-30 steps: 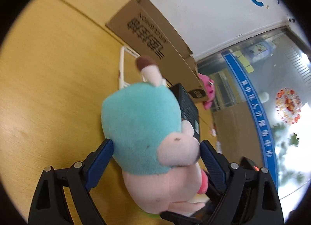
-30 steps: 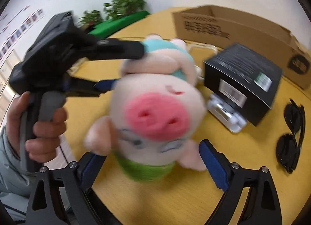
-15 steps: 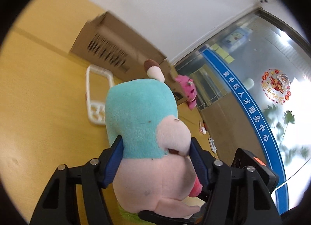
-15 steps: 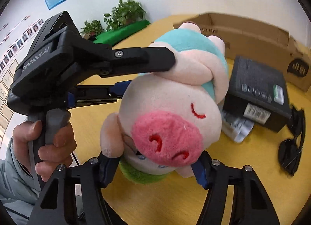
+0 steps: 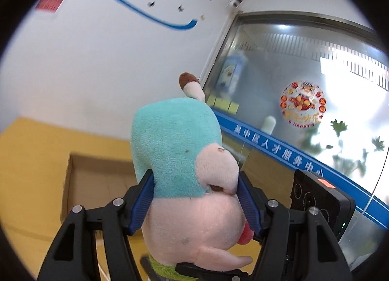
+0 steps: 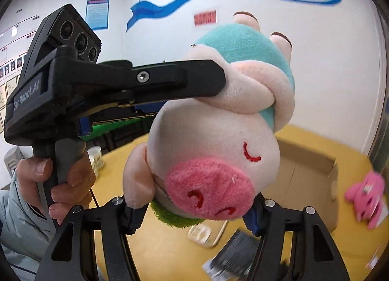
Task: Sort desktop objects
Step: 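Carry the plush pig with the right gripper over the cardboard box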
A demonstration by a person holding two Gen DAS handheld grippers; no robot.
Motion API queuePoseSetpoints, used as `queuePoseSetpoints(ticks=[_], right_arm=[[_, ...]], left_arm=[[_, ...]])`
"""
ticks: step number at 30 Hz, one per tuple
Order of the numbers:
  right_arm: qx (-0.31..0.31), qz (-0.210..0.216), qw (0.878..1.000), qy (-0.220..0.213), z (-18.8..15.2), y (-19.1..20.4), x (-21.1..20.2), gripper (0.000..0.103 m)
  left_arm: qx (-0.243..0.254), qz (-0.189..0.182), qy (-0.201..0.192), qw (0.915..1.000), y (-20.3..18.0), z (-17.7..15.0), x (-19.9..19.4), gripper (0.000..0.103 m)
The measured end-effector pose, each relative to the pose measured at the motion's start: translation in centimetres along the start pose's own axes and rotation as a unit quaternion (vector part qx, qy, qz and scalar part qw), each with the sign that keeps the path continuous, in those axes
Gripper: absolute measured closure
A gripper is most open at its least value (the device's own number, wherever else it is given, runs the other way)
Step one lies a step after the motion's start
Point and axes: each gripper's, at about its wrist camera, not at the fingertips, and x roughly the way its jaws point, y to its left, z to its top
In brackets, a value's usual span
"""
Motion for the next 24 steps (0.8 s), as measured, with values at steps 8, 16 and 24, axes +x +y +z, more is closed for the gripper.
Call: queuePoseSetpoints(ticks=[8,16,24], right_arm=[[-0.035,-0.008,0.998,-0.056,12.3,-3.2,-0.2,0.034],[-0.042,0.003,0.997,-0.067,19.6,-7.9,1.2,0.034],[0.001,0.027,0.999,-0.028,19.1,-15.0,8.9,0.033]], left_arm=[[0.068,-0.008,-0.062,0.9957,-1.2,12.7,2.2,0.038],[0.067,0.003,-0.076,0.9949,1.7,20.4,6.2,0.038],[0.024,0.038,-0.021,0.9988,10.0,19.1,13.3,0.038]])
